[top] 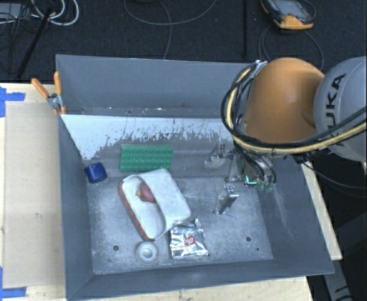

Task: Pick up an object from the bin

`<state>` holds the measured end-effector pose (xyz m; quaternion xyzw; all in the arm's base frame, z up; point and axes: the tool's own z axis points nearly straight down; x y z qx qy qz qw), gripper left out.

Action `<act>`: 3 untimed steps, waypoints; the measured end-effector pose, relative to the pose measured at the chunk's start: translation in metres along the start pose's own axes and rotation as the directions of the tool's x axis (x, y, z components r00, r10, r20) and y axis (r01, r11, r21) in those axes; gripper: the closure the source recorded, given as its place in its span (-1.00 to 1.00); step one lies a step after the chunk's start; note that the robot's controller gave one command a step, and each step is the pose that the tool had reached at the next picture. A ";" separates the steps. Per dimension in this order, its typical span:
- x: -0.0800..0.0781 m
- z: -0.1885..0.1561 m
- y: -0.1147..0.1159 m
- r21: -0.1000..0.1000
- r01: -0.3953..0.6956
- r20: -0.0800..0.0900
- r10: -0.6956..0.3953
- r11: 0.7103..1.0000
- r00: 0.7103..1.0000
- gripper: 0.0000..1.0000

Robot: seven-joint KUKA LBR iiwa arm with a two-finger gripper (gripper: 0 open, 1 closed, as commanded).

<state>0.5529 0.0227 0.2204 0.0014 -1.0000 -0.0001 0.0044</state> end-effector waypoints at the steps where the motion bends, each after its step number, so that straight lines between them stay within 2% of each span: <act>1: 0.030 0.115 0.026 0.007 0.231 0.027 -0.231 0.973 0.973 -1.00; 2: 0.074 0.107 0.041 0.000 -0.122 0.004 0.122 0.993 0.993 -1.00; 3: 0.074 0.112 0.023 0.001 -0.093 0.005 0.093 0.996 0.996 -1.00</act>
Offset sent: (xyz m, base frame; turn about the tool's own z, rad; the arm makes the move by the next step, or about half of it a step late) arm -0.0453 0.0328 -0.1504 -0.2677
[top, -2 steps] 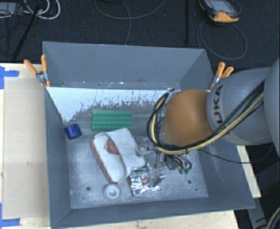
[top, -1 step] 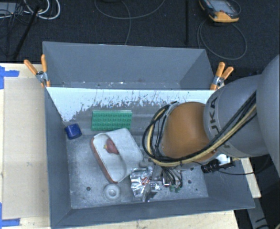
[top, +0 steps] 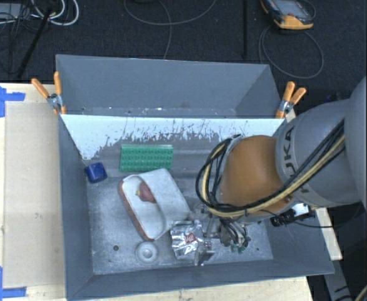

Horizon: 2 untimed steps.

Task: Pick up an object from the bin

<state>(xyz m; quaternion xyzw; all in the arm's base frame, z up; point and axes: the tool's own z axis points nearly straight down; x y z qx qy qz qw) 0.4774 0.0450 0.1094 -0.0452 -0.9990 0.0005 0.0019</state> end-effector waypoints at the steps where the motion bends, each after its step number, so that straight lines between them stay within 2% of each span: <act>1: -0.002 0.037 0.013 -0.001 0.029 0.013 -0.029 1.000 1.000 -1.00; 2: -0.003 0.035 0.013 0.000 0.026 0.006 -0.026 1.000 1.000 -1.00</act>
Offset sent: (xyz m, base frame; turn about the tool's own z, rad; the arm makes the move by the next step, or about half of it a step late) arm -0.0011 0.0140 -0.0394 -0.0319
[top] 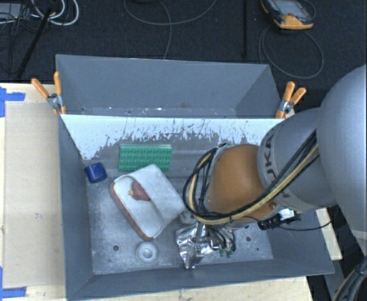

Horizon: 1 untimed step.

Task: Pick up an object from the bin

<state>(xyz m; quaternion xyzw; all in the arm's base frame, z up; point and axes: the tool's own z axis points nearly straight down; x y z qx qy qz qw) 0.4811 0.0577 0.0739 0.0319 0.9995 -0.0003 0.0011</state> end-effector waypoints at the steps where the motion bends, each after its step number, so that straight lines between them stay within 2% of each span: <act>1: -0.002 -0.002 0.001 -0.003 -0.001 0.007 0.001 1.000 1.000 1.00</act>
Offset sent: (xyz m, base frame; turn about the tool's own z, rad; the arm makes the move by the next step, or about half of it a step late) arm 0.0000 0.0000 0.0000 0.0000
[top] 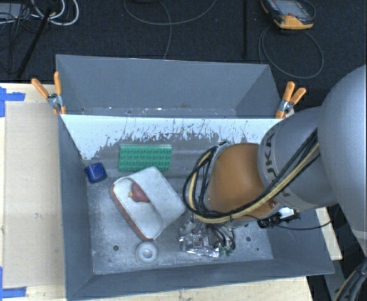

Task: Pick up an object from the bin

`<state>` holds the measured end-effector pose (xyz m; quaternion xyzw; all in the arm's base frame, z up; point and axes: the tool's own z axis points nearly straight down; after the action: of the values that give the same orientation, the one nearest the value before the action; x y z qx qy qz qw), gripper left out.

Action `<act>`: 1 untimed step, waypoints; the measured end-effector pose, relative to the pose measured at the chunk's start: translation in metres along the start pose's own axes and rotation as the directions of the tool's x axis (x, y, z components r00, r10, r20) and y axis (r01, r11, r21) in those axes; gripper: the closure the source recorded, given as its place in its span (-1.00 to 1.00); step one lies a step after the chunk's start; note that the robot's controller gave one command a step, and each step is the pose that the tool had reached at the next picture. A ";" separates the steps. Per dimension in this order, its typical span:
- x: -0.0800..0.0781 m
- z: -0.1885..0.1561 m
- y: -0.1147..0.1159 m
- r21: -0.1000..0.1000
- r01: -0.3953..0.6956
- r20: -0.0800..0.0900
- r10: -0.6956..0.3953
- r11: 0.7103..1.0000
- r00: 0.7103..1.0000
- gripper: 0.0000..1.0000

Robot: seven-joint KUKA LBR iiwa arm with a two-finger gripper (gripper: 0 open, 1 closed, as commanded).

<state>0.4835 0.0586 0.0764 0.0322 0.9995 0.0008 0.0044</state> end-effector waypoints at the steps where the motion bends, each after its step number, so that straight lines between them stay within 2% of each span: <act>1: -0.002 -0.044 0.000 0.001 0.000 -0.006 0.000 1.000 1.000 1.00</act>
Offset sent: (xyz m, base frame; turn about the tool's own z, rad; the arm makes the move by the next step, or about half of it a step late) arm 0.0001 -0.0001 0.0425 0.0000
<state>0.4847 0.0582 0.1207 0.0323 0.9995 0.0003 0.0015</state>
